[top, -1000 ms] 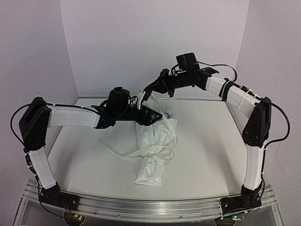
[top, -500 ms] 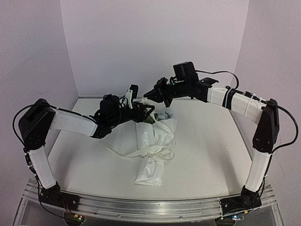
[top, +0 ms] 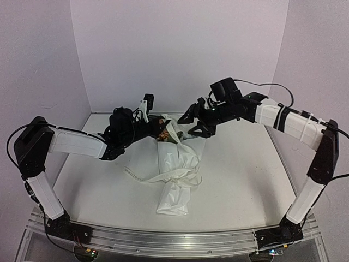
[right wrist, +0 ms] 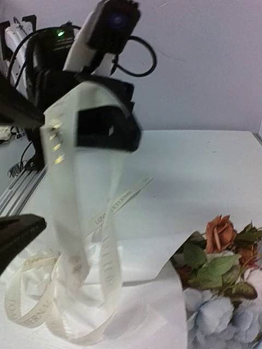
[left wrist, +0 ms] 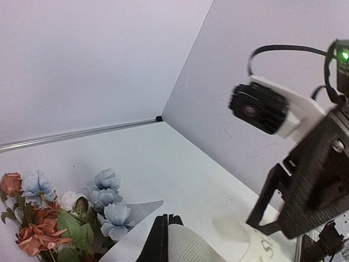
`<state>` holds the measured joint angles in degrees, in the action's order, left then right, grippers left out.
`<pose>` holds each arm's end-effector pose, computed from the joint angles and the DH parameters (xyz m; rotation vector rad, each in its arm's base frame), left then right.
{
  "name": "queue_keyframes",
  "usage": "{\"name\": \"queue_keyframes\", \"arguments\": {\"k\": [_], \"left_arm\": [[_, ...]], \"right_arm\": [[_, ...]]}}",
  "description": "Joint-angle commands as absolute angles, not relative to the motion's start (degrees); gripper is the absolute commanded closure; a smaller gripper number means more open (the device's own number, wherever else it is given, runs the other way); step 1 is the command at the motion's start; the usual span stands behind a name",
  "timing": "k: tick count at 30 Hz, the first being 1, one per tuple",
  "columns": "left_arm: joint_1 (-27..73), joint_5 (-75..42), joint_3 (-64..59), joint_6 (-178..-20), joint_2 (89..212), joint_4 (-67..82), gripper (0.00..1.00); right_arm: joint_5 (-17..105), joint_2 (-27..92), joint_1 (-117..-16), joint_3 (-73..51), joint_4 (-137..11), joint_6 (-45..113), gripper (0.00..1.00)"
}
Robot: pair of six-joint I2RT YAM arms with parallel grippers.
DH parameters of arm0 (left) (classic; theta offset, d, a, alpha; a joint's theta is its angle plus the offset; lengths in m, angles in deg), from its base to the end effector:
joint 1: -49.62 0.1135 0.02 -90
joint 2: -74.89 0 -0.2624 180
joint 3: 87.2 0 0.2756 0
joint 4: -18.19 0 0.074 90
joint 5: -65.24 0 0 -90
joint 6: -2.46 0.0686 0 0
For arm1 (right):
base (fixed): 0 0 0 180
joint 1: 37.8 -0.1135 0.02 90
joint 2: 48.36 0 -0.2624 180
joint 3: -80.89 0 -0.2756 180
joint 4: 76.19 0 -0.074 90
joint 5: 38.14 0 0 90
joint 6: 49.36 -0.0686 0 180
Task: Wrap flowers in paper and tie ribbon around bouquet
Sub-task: Cross the half-tied ribbon over the folded bouquet.
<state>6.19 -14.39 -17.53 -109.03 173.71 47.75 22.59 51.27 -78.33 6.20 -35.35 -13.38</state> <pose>0.3128 -0.3131 0.2396 0.4627 1.5935 -1.0198 0.3184 0.3163 0.3224 -0.0425 2.5071 1.3872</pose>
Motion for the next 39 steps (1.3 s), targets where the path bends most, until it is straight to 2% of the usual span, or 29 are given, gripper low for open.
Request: {"name": "queue_keyframes", "arguments": {"k": [1,5,11,25,30,39], "left_arm": [[7.11,-16.95,-19.39,-111.83,169.69,44.24,1.00],[8.00,-15.30,-21.21,-112.85,167.32,41.37,1.00],[8.39,-12.69,-22.48,-112.71,164.25,38.31,1.00],[8.80,-10.36,-24.05,-110.26,159.02,31.39,1.00],[8.80,-7.00,-24.39,-110.13,156.59,26.70,1.00],[8.04,10.38,-28.76,-109.72,149.75,18.98,1.00]], "right_arm": [[28.96,38.52,-78.45,-6.94,-28.27,5.93,0.27],[30.15,33.95,-79.05,-19.85,-30.61,13.68,0.23],[31.87,37.97,-82.32,-26.16,-36.21,17.54,0.29],[39.54,46.44,-84.78,-25.20,-39.87,15.53,0.66],[41.40,45.33,-85.10,-22.56,-37.23,15.11,0.98],[44.42,44.63,-85.28,-11.64,-29.23,16.95,1.00]]}}
